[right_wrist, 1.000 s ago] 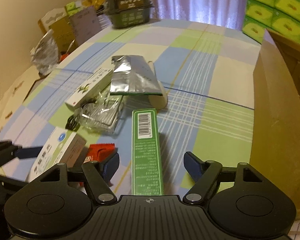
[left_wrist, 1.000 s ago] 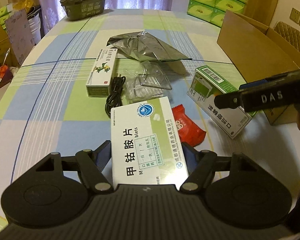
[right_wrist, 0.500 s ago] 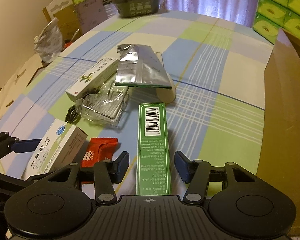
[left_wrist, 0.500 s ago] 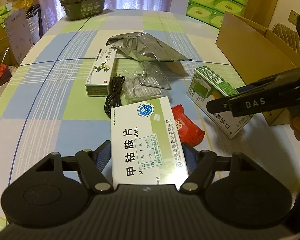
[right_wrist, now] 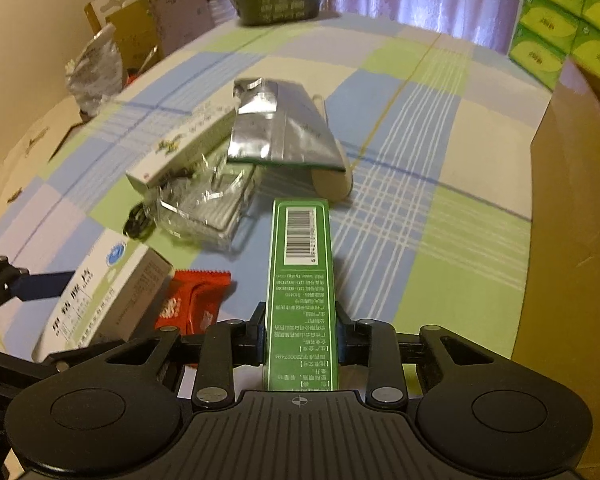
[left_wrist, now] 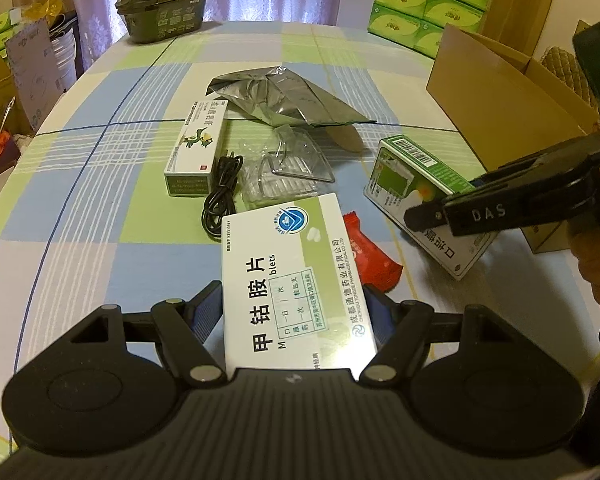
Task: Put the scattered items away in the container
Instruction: 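Lift both medicine boxes and carry them toward the cardboard box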
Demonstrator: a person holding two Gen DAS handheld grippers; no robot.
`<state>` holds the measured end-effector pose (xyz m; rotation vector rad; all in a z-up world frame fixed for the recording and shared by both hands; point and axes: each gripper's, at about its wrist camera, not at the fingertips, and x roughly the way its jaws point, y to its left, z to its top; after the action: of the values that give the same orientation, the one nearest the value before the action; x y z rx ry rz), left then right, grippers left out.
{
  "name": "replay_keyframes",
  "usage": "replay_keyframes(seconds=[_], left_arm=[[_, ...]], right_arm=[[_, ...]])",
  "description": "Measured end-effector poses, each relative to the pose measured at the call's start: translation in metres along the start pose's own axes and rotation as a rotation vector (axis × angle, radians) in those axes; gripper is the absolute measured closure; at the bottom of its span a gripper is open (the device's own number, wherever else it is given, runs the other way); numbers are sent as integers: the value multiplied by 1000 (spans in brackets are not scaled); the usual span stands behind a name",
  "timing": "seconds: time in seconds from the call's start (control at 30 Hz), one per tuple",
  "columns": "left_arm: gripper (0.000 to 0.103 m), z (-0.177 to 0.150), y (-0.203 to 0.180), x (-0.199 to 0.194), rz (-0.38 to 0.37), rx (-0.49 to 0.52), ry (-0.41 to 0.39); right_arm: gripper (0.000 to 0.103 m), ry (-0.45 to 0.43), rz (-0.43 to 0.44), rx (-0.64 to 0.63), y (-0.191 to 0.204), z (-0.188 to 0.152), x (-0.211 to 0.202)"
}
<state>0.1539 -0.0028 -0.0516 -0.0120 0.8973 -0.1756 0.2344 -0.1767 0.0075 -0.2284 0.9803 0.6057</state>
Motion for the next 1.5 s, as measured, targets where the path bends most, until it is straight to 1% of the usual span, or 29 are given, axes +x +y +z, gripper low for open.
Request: replay_keyframes(seconds=[0.4,0.5,0.63,0.77,0.97,1.13,1.5], left_arm=[[33,1,-1,-1,1,2,-6],[33,0,-1,-1,0,3,-5],[33,0,-2,-1,-4,0,-2],[33,-1,-2,0,-10,-7,-3],[33,-1,0,-1,-10,-15,-7],[33,0,0,-2,-11,-17,-12],[33,6,-4,-12,-10,-9,-30]], right_arm=[[70,-108,-4,54,-8,6,-18],[70,-82,-1,55,-8,6,-14],[70,-40,-16,18,-3,4,-4],[70,-37,-37,-17,1,4,2],[70,1,-51,-35,4,7,16],[70,26,-40,-25,4,7,19],[70,-121,-15,24,5,5,-20]])
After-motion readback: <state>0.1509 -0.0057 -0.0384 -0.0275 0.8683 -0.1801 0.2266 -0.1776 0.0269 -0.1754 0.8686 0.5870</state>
